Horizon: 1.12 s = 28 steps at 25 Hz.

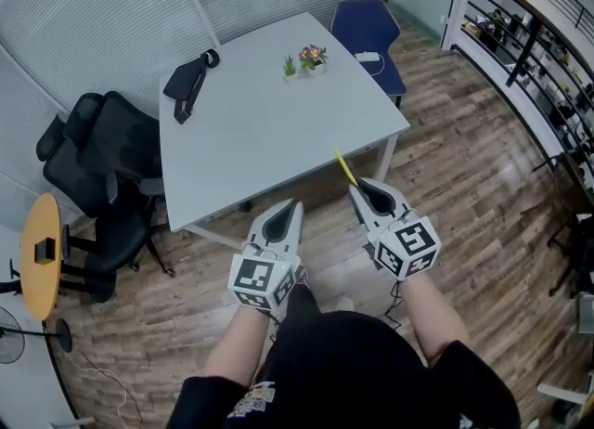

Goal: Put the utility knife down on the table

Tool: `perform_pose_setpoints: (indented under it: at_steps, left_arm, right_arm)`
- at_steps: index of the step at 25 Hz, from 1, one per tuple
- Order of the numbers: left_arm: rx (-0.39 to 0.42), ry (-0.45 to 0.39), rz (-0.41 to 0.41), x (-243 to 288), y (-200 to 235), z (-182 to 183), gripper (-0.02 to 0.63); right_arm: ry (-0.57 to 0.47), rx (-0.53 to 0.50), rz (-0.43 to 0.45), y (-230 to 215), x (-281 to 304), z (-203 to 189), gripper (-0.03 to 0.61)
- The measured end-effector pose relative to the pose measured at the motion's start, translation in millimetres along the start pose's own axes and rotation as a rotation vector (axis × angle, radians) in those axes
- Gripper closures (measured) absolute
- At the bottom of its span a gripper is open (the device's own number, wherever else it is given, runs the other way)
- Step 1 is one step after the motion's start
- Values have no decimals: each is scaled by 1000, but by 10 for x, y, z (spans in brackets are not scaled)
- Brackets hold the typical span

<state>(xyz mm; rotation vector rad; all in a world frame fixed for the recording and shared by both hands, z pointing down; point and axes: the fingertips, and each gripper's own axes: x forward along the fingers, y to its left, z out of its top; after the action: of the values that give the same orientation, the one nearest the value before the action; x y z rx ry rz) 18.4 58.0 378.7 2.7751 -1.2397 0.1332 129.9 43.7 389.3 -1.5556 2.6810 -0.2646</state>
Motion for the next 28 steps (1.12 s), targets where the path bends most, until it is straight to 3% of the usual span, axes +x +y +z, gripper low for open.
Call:
perform_pose_setpoints:
  at_steps: [11, 28]
  left_arm:
    - [-28, -4, -28, 412, 490, -14, 609]
    - [-70, 31, -76, 1137, 1946, -29, 609]
  right_arm:
    - [18, -1, -37, -227, 524, -5, 531]
    - [65, 19, -96, -468, 2084, -17, 531]
